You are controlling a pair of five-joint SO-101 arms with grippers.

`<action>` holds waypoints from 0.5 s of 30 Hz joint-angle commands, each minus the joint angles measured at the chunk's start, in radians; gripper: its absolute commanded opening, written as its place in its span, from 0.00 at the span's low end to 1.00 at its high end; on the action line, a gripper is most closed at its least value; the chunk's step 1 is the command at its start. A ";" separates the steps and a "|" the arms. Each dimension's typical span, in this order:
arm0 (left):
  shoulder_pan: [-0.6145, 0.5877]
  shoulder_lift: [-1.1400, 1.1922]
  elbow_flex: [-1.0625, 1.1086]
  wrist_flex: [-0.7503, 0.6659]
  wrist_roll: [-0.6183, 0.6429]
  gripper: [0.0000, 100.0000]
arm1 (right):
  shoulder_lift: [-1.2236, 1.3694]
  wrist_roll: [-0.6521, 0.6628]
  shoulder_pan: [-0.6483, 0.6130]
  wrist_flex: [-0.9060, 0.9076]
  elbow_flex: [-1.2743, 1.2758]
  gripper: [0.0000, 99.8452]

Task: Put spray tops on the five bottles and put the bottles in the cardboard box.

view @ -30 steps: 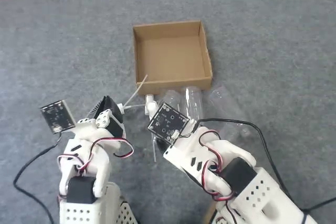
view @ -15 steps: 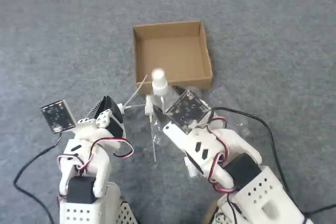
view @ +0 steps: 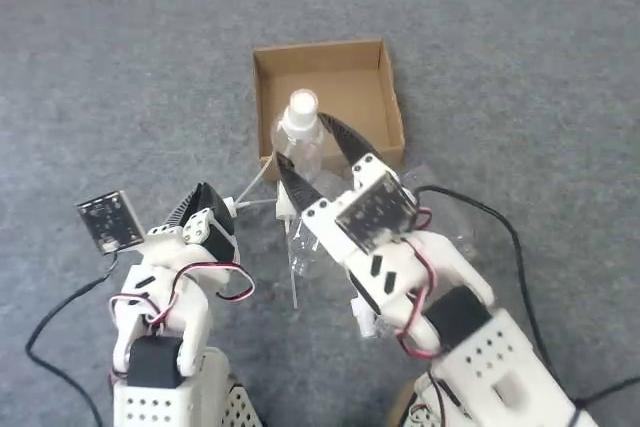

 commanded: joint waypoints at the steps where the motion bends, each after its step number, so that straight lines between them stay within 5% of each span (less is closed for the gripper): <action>1: -0.005 -0.017 -0.027 -0.009 -0.009 0.01 | 0.101 0.055 0.010 -0.101 -0.066 0.07; 15: -0.160 -0.017 -0.025 -0.046 -0.003 0.01 | 0.467 0.101 0.084 -0.277 -0.264 0.07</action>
